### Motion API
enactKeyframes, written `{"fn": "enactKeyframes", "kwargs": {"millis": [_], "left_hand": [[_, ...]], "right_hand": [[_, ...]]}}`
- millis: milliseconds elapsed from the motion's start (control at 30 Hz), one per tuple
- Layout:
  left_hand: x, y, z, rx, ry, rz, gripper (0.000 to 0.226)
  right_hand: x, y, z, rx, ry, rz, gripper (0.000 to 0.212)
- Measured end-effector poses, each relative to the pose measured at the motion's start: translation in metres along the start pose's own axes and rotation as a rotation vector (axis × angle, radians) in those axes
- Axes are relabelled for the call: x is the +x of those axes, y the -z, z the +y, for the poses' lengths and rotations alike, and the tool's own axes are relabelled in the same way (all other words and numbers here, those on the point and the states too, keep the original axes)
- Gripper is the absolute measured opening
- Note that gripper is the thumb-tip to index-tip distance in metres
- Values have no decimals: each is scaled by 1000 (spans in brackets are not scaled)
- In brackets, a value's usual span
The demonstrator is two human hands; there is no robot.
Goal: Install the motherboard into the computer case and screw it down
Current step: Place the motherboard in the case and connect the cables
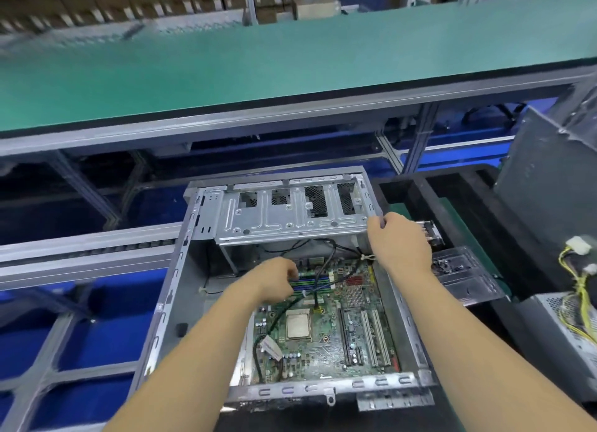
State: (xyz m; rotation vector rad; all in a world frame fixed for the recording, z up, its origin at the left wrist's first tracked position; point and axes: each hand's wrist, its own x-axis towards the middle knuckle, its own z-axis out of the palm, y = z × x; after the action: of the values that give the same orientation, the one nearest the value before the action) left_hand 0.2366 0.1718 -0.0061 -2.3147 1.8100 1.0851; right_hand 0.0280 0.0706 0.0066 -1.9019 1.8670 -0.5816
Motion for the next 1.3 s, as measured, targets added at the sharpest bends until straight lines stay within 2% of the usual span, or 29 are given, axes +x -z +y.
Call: {"fn": "enactKeyframes", "kwargs": {"millis": [67, 133, 167, 233, 267, 333, 367, 400, 433, 500, 567, 733, 800, 833, 900, 967, 1067, 1100, 1133, 1200, 1233, 1300], "left_hand": [[3, -8, 8, -24, -34, -81, 48], [3, -9, 18, 27, -22, -49, 51], [1, -6, 21, 79, 16, 50, 44], [-8, -1, 28, 104, 57, 237, 16], [-12, 0, 32, 33, 16, 190, 14], [-21, -4, 45, -115, -77, -146, 20], [-24, -9, 51, -115, -86, -305, 22], [-24, -15, 54, -34, -79, -394, 23], [-21, -20, 55, 80, -58, -402, 23], [-15, -26, 52, 239, 16, -281, 26], [-11, -29, 44, 260, 80, -169, 29], [-16, -17, 37, -42, 117, 32, 33], [-17, -10, 34, 122, 163, 215, 25], [-16, -10, 31, 191, 190, 253, 18], [-14, -12, 27, 247, 213, 192, 7], [-6, -17, 21, 198, 158, 78, 24], [5, -25, 20, -34, 15, -42, 55], [8, -28, 22, -130, 5, -71, 55], [10, -31, 24, -186, -5, -67, 46], [13, -33, 25, -158, -19, 18, 18], [12, -32, 25, -117, -19, 69, 13], [4, -27, 28, -4, -15, 185, 21]], "right_hand": [[0, -1, 2, -23, 12, 12, 36], [0, -1, 2, -24, 10, 18, 36], [1, -1, 2, -26, 8, 20, 37], [2, -2, 2, -26, 10, 24, 35], [2, -3, 2, -25, 13, 28, 34], [3, -2, 1, -26, 21, 29, 32], [4, -2, 1, -24, 23, 26, 32], [4, -2, 1, -21, 22, 24, 32], [4, -3, 1, -17, 19, 22, 32], [4, -3, 2, -6, 12, 22, 32], [5, -4, 3, -7, 11, 23, 33], [6, -4, 2, 0, 14, 21, 33], [6, -4, 2, 6, 12, 19, 32], [6, -4, 2, 8, 12, 15, 32], [6, -4, 1, 14, 11, 12, 32], [6, -4, 1, 17, 13, 12, 32], [6, -4, 2, 19, 16, 9, 32], [6, -4, 2, 21, 16, 8, 32], [6, -3, 2, 25, 15, 8, 32], [6, -3, 2, 36, 12, 11, 33], [5, -4, 2, 41, 11, 13, 33], [6, -3, 2, 42, 8, 15, 34]]}}
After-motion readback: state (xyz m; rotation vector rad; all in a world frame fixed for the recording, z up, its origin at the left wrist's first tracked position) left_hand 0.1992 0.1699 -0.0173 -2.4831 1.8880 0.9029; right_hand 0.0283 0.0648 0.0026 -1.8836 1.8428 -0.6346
